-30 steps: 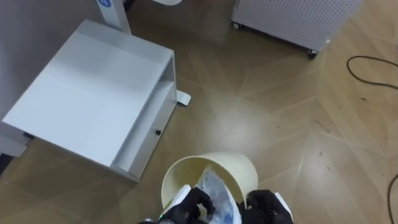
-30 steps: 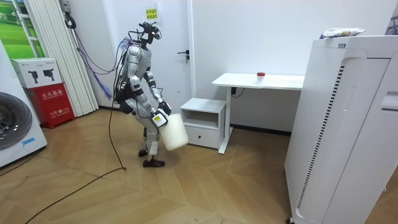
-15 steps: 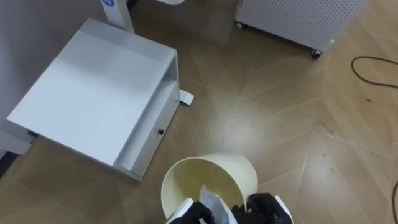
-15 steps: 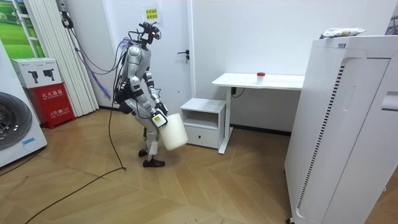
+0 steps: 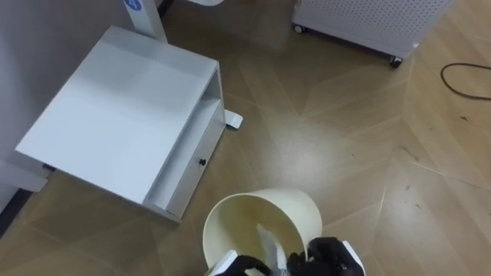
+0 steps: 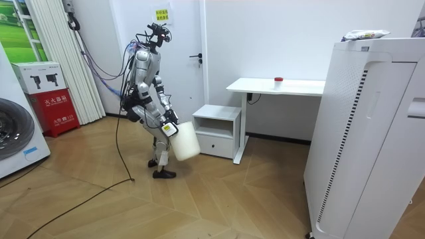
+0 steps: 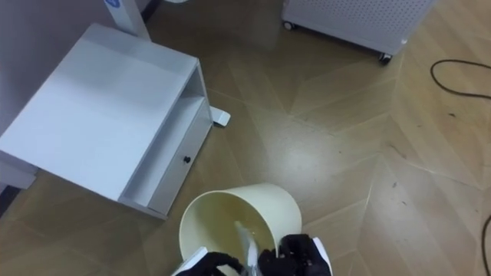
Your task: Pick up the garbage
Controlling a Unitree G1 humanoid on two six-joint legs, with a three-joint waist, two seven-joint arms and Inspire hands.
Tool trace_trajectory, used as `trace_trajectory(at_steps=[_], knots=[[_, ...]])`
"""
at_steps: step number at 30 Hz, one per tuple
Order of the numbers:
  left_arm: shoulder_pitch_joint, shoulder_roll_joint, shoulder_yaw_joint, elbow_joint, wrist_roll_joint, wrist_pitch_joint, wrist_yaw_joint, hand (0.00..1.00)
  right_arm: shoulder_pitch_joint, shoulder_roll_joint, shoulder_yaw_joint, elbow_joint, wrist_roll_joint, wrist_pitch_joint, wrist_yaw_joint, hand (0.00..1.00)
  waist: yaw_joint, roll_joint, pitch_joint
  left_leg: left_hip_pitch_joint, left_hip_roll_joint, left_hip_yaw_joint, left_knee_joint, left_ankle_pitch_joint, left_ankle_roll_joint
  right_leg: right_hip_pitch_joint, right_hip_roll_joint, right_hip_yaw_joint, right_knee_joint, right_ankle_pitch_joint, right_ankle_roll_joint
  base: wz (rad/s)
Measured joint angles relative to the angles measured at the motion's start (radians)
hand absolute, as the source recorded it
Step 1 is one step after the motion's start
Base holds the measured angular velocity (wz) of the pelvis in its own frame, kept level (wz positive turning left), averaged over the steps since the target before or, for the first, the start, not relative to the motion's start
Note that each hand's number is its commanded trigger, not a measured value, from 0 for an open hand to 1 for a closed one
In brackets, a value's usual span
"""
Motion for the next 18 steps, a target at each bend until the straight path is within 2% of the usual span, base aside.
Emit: trace_trajectory(at_steps=[4, 10, 14, 18], knots=[[0.000, 0.001, 0.002, 0.001, 0.001, -0.004, 0.008, 0.00, 0.005, -0.001, -0.001, 0.017, 0.004, -0.002, 0.002, 1.00, 0.000, 0.000, 0.0004, 0.017, -0.002, 0.000, -0.001, 0.000, 0.000, 0.017, -0.001, 0.001, 0.000, 0.000, 0.000, 0.00], [0.005, 0.016, 0.030, 0.000, 0.001, -0.014, 0.019, 0.00, 0.017, -0.010, -0.005, 0.040, 0.007, -0.002, 0.020, 1.00, 0.004, 0.000, 0.0010, 0.063, -0.001, -0.001, -0.006, -0.002, 0.001, 0.067, -0.001, -0.003, -0.008, -0.001, 0.002, 0.00], [0.012, 0.018, 0.053, -0.012, 0.021, -0.015, 0.018, 0.00, 0.038, -0.024, -0.014, 0.046, 0.009, -0.002, 0.054, 1.00, 0.002, -0.002, 0.0022, 0.119, -0.006, 0.000, -0.029, -0.002, -0.001, 0.124, -0.001, -0.006, -0.028, -0.002, 0.006, 0.00], [0.012, 0.030, 0.060, -0.030, 0.020, -0.034, 0.021, 0.00, 0.044, -0.028, -0.022, 0.083, 0.022, -0.001, 0.073, 1.00, 0.002, -0.002, 0.0025, 0.199, -0.012, 0.008, -0.073, 0.000, -0.005, 0.203, 0.007, -0.004, -0.075, 0.004, 0.016, -0.04]])
